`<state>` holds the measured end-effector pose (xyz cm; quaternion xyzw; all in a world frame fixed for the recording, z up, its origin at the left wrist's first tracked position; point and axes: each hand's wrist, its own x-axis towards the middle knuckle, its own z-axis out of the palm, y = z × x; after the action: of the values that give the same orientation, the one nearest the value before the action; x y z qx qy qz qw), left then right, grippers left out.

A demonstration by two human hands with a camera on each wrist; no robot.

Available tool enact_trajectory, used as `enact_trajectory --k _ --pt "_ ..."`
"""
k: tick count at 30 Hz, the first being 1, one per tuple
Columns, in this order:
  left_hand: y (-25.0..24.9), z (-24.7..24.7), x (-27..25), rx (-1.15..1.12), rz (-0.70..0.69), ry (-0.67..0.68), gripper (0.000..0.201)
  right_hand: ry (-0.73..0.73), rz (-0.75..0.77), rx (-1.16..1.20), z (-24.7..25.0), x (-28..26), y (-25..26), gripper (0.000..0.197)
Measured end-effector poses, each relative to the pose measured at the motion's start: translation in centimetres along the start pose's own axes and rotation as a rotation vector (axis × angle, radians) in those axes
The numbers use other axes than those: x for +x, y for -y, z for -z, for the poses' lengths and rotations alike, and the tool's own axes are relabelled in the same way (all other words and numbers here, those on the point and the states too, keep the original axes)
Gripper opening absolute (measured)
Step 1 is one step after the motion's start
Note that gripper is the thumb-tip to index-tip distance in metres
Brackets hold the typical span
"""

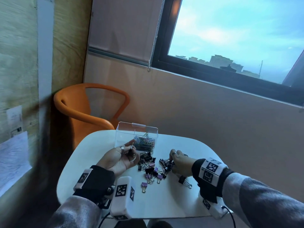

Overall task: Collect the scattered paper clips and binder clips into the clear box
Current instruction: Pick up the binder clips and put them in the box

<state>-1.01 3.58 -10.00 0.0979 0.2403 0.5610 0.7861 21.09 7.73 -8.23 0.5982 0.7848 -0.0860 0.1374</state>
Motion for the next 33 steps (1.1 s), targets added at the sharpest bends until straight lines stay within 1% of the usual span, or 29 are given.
enact_trajectory --k 1,3,6,7,8,9,10,12,14,16,17,19,20,21,22,23,24,26,27,29,33 --pt "0.0 0.0 0.1 -0.013 -0.02 -0.011 0.029 0.016 -0.014 0.032 0.2 0.0 -0.1 0.04" --pt "0.1 0.1 0.2 -0.015 -0.042 -0.028 0.028 0.032 -0.022 0.074 0.6 -0.1 -0.4 0.025" --pt "0.1 0.4 0.3 -0.005 -0.047 -0.043 0.028 0.0 -0.012 0.134 1.0 -0.3 -0.9 0.015" --pt "0.2 0.4 0.3 -0.007 -0.051 -0.052 0.028 -0.011 -0.013 0.183 1.2 -0.5 -1.1 0.01" --pt "0.2 0.5 0.4 -0.01 -0.057 -0.06 0.028 -0.007 -0.011 0.291 1.4 -0.5 -1.4 0.006" --pt "0.1 0.5 0.4 -0.013 -0.065 -0.066 0.028 0.005 -0.006 0.459 1.6 -0.7 -1.8 0.015" --pt "0.1 0.6 0.5 -0.015 -0.073 -0.071 0.028 0.019 -0.006 0.687 1.8 -0.8 -2.3 0.024" --pt "0.1 0.6 0.6 -0.013 -0.083 -0.075 0.028 0.043 -0.011 1.189 2.2 -1.2 -3.4 0.032" --pt "0.1 0.4 0.5 -0.011 -0.086 -0.075 0.027 0.063 -0.023 1.612 2.5 -1.7 -4.1 0.025" --pt "0.2 0.3 0.5 -0.007 -0.087 -0.075 0.027 0.098 -0.029 1.946 2.6 -2.3 -4.0 0.011" --pt "0.2 0.2 0.5 -0.006 -0.088 -0.075 0.027 0.121 0.008 2.084 2.4 -2.5 -3.9 0.022" --pt "0.2 0.2 0.4 -0.006 -0.085 -0.075 0.028 0.202 0.144 2.306 1.7 -2.5 -3.6 0.063" --pt "0.2 0.3 0.4 -0.008 -0.082 -0.074 0.028 0.239 0.217 2.396 1.4 -2.4 -3.3 0.078" --pt "0.2 0.3 0.3 -0.012 -0.081 -0.072 0.028 0.269 0.284 2.469 1.1 -2.3 -3.0 0.084" --pt "0.2 0.4 0.3 -0.016 -0.082 -0.073 0.028 0.302 0.342 2.53 0.8 -2.2 -2.7 0.082" --pt "0.2 0.4 0.2 -0.018 -0.082 -0.078 0.029 0.334 0.385 2.58 0.6 -2.1 -2.4 0.075" --pt "0.1 0.5 0.2 -0.021 -0.082 -0.085 0.029 0.357 0.41 2.626 0.4 -2.0 -2.1 0.065" --pt "0.1 0.7 0.2 -0.034 -0.076 -0.09 0.029 0.351 0.419 2.714 0.1 -1.7 -1.5 0.048" --pt "0.0 0.7 0.3 -0.041 -0.073 -0.089 0.029 0.327 0.39 2.75 0.1 -1.7 -1.2 0.041" --pt "0.0 0.7 0.4 -0.041 -0.076 -0.092 0.027 0.264 0.283 2.792 0.5 -1.7 -0.4 0.028" --pt "0.0 0.7 0.5 -0.024 -0.087 -0.105 0.027 0.246 0.071 2.853 1.5 -1.1 1.2 0.019"
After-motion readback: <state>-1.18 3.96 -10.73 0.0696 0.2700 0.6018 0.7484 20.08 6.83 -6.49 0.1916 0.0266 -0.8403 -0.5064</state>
